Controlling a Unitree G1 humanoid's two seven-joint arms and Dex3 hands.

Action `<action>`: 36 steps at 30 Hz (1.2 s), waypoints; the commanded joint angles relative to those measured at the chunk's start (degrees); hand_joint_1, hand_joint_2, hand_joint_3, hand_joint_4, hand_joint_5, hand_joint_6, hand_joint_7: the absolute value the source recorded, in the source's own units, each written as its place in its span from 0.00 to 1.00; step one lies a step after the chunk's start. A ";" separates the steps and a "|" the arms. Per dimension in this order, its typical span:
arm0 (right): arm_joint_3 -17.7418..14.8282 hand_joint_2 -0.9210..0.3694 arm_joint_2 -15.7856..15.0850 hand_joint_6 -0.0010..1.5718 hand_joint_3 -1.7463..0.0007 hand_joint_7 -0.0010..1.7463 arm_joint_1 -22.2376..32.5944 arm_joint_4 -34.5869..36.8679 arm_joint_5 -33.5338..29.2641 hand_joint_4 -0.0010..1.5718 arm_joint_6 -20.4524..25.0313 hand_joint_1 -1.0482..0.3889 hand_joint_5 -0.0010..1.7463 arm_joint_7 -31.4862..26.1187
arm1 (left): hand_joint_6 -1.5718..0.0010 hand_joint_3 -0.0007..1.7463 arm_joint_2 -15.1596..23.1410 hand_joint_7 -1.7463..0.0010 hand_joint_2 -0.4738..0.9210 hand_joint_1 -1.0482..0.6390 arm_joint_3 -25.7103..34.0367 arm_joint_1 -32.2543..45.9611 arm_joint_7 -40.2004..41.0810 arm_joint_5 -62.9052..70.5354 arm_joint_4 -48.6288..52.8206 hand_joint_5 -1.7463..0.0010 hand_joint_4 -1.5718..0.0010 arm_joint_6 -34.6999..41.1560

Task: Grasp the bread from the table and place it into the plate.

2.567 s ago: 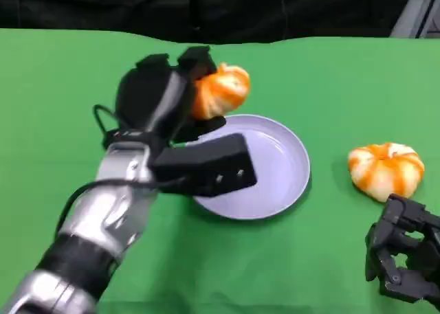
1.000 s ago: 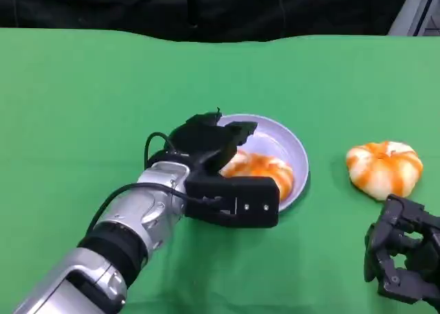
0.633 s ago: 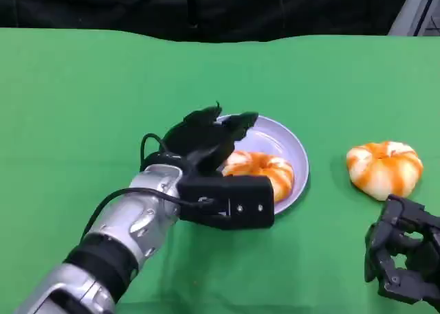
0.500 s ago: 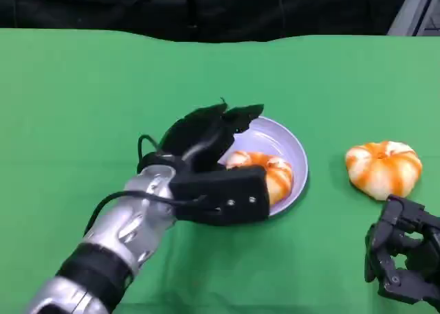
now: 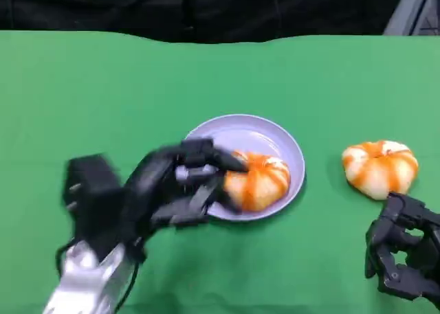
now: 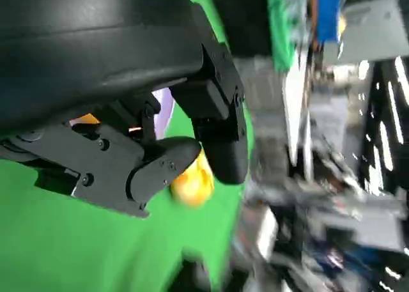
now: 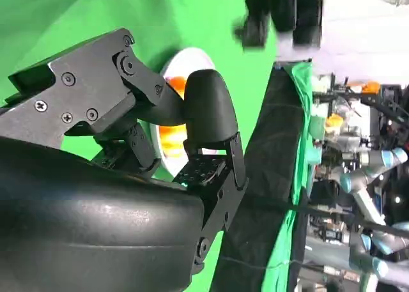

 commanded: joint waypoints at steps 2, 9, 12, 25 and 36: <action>-0.49 0.25 -0.72 0.46 0.37 0.98 -0.58 1.31 0.81 0.56 -1.21 0.65 1.00 0.72 | 0.48 0.74 6.06 0.09 0.74 0.61 4.06 13.06 -3.72 -8.61 -16.91 0.00 0.43 10.82; -0.83 0.25 -0.90 0.46 0.36 0.97 -0.96 1.84 0.94 0.56 -1.13 0.64 1.00 0.95 | 0.50 0.72 10.45 0.04 0.77 0.63 9.10 24.46 -8.97 -11.83 -22.41 0.00 0.43 10.09; -0.86 0.26 -1.11 0.46 0.36 0.97 -1.00 2.08 1.07 0.56 -1.22 0.64 1.00 1.29 | 0.54 0.71 10.48 0.01 0.78 0.65 10.85 27.50 -9.13 -11.61 -22.19 0.00 0.45 9.02; -0.85 0.25 -0.90 0.46 0.36 0.97 -0.52 2.21 1.16 0.56 -2.32 0.65 1.00 1.82 | 0.55 0.66 8.52 0.00 0.85 0.65 12.89 26.58 -10.69 -8.82 -11.44 0.00 0.45 1.51; -0.38 0.25 -1.07 0.46 0.35 0.98 1.57 -0.80 1.80 0.56 -0.92 0.64 1.00 2.15 | 0.55 0.66 7.76 0.00 0.85 0.66 17.09 25.87 -9.49 -10.48 -11.74 0.00 0.45 1.42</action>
